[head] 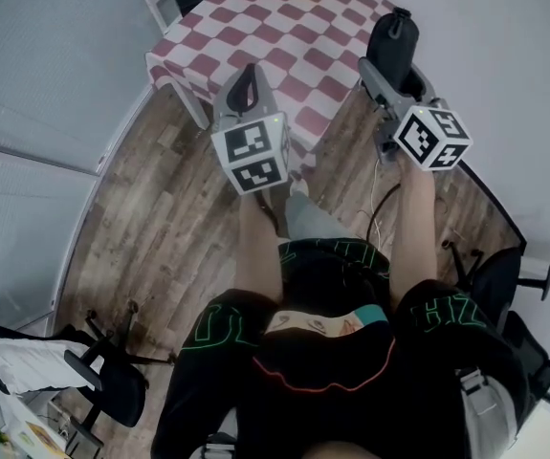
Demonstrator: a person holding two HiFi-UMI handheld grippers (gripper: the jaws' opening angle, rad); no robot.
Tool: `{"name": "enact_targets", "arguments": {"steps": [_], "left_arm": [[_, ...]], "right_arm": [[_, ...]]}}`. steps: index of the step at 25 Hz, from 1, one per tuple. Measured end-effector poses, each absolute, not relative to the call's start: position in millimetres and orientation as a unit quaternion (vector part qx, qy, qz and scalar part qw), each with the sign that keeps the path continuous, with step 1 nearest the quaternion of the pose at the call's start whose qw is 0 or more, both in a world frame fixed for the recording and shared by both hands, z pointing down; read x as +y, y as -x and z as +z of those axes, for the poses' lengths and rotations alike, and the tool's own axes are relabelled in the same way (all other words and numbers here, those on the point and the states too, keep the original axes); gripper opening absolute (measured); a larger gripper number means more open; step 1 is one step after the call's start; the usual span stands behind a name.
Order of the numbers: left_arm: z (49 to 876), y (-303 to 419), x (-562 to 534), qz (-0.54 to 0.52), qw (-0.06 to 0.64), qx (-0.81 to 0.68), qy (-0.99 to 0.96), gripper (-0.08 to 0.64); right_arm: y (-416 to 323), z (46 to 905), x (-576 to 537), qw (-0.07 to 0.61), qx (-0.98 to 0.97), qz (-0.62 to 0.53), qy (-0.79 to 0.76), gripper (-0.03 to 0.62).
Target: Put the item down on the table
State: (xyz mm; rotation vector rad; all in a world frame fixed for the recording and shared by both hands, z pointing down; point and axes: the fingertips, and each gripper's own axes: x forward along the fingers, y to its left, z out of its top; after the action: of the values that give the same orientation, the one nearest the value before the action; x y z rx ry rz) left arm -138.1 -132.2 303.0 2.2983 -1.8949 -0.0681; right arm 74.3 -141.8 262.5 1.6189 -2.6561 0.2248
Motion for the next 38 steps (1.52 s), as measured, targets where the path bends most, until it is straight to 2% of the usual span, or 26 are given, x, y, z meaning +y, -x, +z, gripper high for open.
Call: {"name": "enact_targets", "arguments": {"steps": [8,14,22,38], "left_arm": [[346,127,-173,0.016,0.113,-0.637,-0.762,0.008],[370,105,-211,0.047,0.131,-0.633,-0.761,0.008],[388,58,-265,0.088,0.125,-0.611,-0.777,0.008],[369,77,-312,0.116,0.099,-0.661,-0.734,0.008]], "right_arm": [[-79,305,-195,0.038,-0.851,0.105,-0.514,0.322],[-103,344,-229,0.03,-0.84,0.155,-0.518,0.322],[-146,373,-282,-0.001,-0.826,0.198,-0.529,0.322],[-122,371,-373,-0.046,-0.859,0.218,-0.462,0.322]]}}
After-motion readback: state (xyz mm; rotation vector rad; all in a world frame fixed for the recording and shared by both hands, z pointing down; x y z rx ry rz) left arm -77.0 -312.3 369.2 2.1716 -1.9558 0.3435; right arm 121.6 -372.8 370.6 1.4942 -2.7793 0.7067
